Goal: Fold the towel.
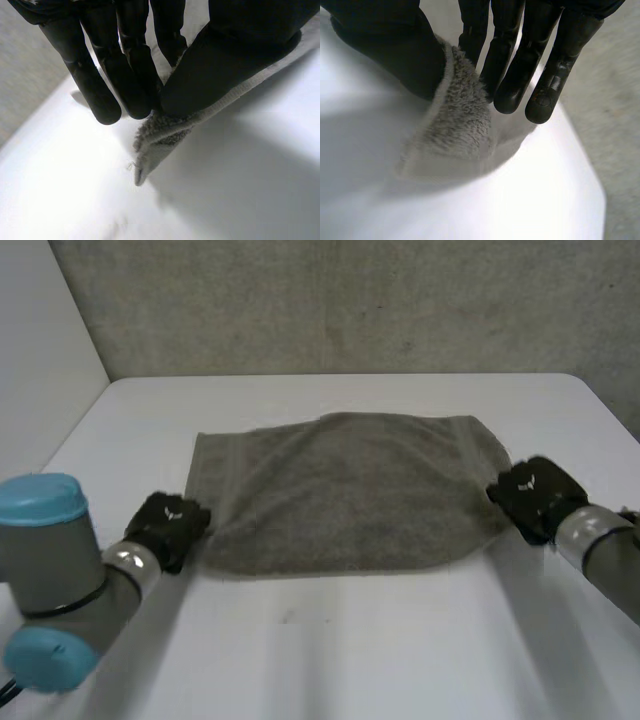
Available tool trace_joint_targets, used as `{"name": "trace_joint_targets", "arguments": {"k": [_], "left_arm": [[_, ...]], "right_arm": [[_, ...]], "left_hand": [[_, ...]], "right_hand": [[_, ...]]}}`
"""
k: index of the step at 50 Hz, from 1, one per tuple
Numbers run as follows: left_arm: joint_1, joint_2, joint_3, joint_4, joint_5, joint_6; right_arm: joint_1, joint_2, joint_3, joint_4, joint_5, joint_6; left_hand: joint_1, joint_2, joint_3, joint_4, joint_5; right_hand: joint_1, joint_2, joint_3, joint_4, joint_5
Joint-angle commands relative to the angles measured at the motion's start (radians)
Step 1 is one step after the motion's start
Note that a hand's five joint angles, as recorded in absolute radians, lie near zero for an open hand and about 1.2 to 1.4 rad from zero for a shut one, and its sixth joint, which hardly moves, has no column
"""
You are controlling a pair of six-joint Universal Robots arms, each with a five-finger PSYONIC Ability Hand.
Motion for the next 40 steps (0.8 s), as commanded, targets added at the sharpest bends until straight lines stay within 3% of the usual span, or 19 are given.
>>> {"name": "trace_joint_targets", "arguments": {"k": [1, 5, 8, 17, 22, 25, 27, 33, 35, 38, 40], "left_arm": [[0.036, 0.280, -0.143, -0.389, 0.002, 0.118], [0.062, 0.438, -0.187, -0.557, 0.013, 0.133], [0.066, 0.527, -0.190, -0.620, 0.031, 0.159], [0.080, 0.558, -0.150, -0.571, 0.063, 0.195], [0.072, 0.411, -0.103, -0.481, 0.048, 0.202], [0.077, 0.294, -0.040, -0.456, 0.028, 0.201], [0.075, 0.193, 0.027, -0.455, 0.005, 0.201], [0.071, 0.067, 0.156, -0.453, -0.009, 0.201], [0.062, -0.026, 0.282, -0.452, -0.010, 0.199], [0.055, -0.069, 0.362, -0.452, -0.012, 0.193], [0.034, -0.140, 0.562, -0.447, -0.018, 0.187]], "right_arm": [[-0.094, -0.193, 0.117, 0.429, -0.005, -0.249], [-0.211, -0.317, 0.179, 0.664, -0.011, -0.420], [-0.276, -0.380, 0.189, 0.730, -0.031, -0.488], [-0.287, -0.397, 0.127, 0.667, -0.126, -0.464], [-0.267, -0.324, 0.099, 0.540, -0.132, -0.370], [-0.190, -0.218, 0.039, 0.430, -0.108, -0.330], [-0.120, -0.122, -0.025, 0.333, -0.050, -0.300], [-0.069, 0.003, -0.107, 0.248, 0.041, -0.304], [-0.037, 0.101, -0.215, 0.230, 0.064, -0.301], [-0.020, 0.141, -0.292, 0.225, 0.068, -0.287], [0.009, 0.181, -0.454, 0.194, 0.085, -0.268]], "left_hand": [[0.208, 0.178, 0.180, 0.179, 0.182], [0.208, 0.178, 0.180, 0.179, 0.182], [0.208, 0.178, 0.180, 0.179, 0.182], [0.208, 0.178, 0.180, 0.179, 0.182], [0.208, 0.178, 0.180, 0.179, 0.182], [0.208, 0.178, 0.180, 0.179, 0.182], [0.208, 0.178, 0.180, 0.179, 0.182], [0.208, 0.178, 0.180, 0.179, 0.182], [0.208, 0.178, 0.180, 0.179, 0.182], [0.208, 0.178, 0.180, 0.179, 0.182], [0.208, 0.178, 0.180, 0.179, 0.182]], "right_hand": [[0.429, 0.219, 0.207, 0.200, 0.232], [0.429, 0.219, 0.207, 0.200, 0.232], [0.429, 0.219, 0.207, 0.200, 0.232], [0.429, 0.219, 0.207, 0.200, 0.232], [0.429, 0.219, 0.207, 0.200, 0.232], [0.429, 0.219, 0.207, 0.200, 0.232], [0.429, 0.219, 0.207, 0.200, 0.232], [0.429, 0.219, 0.207, 0.200, 0.232], [0.429, 0.219, 0.207, 0.200, 0.232], [0.429, 0.219, 0.207, 0.200, 0.232], [0.429, 0.219, 0.207, 0.200, 0.232]]}}
